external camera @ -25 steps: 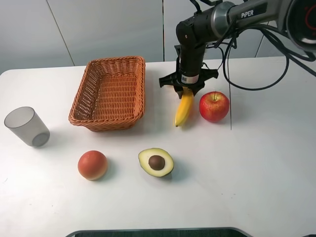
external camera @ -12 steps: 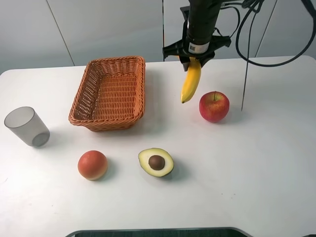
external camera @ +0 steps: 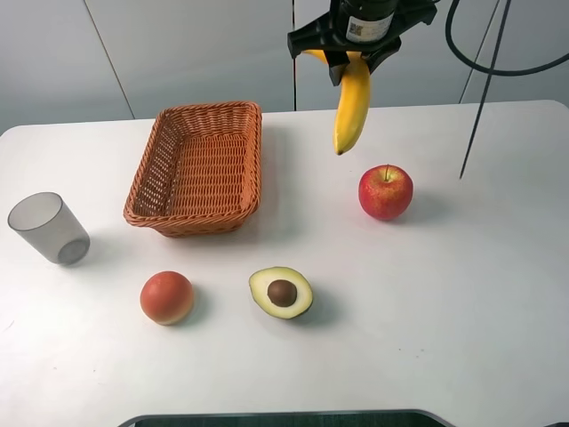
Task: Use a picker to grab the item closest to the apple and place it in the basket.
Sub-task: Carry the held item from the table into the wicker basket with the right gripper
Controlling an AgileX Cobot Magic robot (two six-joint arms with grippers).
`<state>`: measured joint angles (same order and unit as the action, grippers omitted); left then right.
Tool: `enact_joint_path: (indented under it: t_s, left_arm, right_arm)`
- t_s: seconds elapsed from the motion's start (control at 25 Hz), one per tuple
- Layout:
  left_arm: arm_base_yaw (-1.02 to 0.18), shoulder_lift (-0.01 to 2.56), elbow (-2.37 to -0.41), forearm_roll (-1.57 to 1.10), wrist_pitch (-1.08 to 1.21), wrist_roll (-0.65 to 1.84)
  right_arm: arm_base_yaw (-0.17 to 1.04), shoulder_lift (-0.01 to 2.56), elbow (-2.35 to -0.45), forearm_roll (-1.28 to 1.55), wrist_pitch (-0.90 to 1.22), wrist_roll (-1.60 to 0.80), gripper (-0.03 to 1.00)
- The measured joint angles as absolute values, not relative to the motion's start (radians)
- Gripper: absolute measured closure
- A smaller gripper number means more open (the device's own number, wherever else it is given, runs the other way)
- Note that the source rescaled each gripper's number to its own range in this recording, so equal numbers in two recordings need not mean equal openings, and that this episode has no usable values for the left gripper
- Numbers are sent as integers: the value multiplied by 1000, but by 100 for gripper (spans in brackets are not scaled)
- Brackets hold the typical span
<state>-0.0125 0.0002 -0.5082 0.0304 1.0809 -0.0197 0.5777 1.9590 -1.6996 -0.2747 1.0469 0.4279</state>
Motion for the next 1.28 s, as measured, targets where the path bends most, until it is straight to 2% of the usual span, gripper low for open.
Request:
enact_joint_path:
  t_s: [0.52,0.76,0.96,1.28]
  left_arm:
    - [-12,0,-508,30,1081,-17]
    - [-12,0,-508,30,1081,-19]
    - [-12,0,-508,30,1081,-19]
    - [-12,0,-508,30,1081,-19]
  right_arm:
    - [682,2027,-1756,-205,905,435,95]
    - [733,2122,-1858,-198,725,443,95]
    - [762,2183,-1865,-193,545,461,95]
    - [771,2255,-1865,-193,430,467,95]
